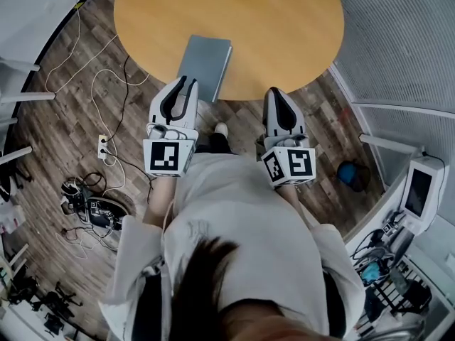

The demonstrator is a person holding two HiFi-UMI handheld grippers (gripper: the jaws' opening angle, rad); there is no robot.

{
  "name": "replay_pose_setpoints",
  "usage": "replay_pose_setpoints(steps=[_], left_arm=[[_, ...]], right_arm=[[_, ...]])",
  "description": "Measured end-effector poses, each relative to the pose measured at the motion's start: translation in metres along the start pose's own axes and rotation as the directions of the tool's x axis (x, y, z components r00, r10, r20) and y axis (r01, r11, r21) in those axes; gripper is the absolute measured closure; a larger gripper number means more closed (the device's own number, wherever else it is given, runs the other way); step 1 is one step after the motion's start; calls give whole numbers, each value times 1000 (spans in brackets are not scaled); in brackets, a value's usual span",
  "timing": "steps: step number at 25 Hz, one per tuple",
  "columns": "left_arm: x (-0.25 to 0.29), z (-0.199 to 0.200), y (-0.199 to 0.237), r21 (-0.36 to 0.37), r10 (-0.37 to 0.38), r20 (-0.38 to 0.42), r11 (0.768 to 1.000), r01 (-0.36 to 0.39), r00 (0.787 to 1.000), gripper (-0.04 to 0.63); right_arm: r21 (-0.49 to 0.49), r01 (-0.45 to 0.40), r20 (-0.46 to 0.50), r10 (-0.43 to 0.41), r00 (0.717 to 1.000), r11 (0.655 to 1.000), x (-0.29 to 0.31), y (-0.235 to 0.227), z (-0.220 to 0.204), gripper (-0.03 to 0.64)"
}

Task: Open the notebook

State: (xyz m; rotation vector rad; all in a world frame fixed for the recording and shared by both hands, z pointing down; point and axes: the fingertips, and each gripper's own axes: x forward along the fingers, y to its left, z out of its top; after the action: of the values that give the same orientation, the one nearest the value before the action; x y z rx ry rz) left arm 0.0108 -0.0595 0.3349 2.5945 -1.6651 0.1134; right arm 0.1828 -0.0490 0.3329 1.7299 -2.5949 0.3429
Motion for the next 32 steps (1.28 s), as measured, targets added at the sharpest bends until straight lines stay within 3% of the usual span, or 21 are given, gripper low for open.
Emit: replay_pose_setpoints(steps=[12, 20, 32], left_arm=[[20, 12, -14, 28, -27, 9, 999, 27, 1000, 512], [26, 4, 7, 6, -41, -7, 999, 41, 999, 512], [46, 17, 32, 19, -125, -6, 992, 125, 992, 512]], right_arm=[[45, 33, 20, -34, 999, 998, -4, -23, 5, 615], [56, 28, 9, -29, 1000, 998, 14, -13, 3, 615], [23, 78, 25, -78, 997, 997, 31, 1, 20, 615]])
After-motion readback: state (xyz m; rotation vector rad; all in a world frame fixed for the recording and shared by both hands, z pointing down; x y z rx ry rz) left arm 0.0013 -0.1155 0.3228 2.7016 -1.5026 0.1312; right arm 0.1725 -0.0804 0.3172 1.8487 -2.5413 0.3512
